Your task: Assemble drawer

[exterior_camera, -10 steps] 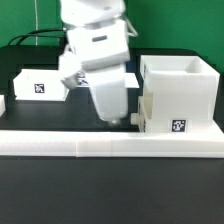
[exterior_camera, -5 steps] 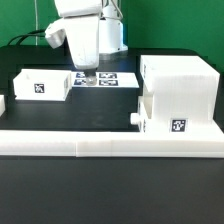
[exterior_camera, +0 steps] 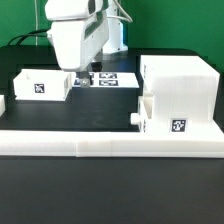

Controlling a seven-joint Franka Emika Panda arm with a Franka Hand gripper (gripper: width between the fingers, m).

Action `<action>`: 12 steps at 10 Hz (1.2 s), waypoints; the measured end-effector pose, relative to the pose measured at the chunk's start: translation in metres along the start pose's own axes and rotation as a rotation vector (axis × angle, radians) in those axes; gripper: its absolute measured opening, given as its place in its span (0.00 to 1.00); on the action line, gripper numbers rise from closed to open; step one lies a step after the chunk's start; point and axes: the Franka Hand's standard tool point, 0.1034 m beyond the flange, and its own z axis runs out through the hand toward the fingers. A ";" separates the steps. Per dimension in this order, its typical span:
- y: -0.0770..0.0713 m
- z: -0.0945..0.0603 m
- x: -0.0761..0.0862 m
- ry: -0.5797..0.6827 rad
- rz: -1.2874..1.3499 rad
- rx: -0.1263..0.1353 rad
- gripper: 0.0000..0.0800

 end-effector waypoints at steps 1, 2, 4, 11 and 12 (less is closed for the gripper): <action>-0.008 -0.004 -0.016 0.002 0.118 -0.055 0.81; -0.025 -0.005 -0.027 -0.001 0.225 -0.076 0.81; -0.048 0.000 -0.047 -0.006 0.400 -0.087 0.81; -0.062 0.007 -0.058 0.003 0.924 -0.074 0.81; -0.066 0.010 -0.060 0.005 1.031 -0.078 0.81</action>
Offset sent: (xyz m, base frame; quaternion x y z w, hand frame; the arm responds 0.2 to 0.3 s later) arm -0.0593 -0.0273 -0.0058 -0.0361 -0.0039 0.2646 0.9637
